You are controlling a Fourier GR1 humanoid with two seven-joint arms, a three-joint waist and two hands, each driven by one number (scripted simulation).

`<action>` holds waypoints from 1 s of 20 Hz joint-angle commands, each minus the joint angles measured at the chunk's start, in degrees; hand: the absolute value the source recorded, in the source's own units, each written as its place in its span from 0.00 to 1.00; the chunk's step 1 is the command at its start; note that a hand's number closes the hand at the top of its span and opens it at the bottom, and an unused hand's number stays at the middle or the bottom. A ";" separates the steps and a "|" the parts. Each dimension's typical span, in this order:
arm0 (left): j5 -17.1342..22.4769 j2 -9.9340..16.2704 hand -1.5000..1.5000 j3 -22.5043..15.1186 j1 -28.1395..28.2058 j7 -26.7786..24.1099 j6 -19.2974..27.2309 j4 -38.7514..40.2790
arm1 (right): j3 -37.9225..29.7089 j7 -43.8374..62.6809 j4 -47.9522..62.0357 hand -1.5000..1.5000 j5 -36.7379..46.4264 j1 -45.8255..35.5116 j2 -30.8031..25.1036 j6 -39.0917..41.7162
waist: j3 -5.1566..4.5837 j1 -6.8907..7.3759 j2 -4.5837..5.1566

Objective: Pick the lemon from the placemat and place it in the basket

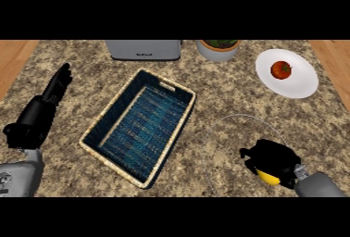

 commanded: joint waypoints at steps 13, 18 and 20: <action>0.11 0.85 0.50 2.69 3.72 -0.33 1.09 -0.56 | -30.05 53.85 -22.53 1.00 -6.11 8.54 23.07 -3.59 | 0.57 -4.86 -0.67; 0.85 1.10 0.50 2.81 2.98 -0.18 0.26 -0.63 | -26.97 59.07 -38.92 1.00 -16.22 4.16 26.96 -8.40 | 0.75 -3.31 -0.71; 0.11 0.88 0.50 1.97 2.32 -0.15 0.28 -0.01 | -23.88 62.48 -44.79 1.00 -20.45 1.54 27.04 -9.17 | 0.76 -2.82 -0.48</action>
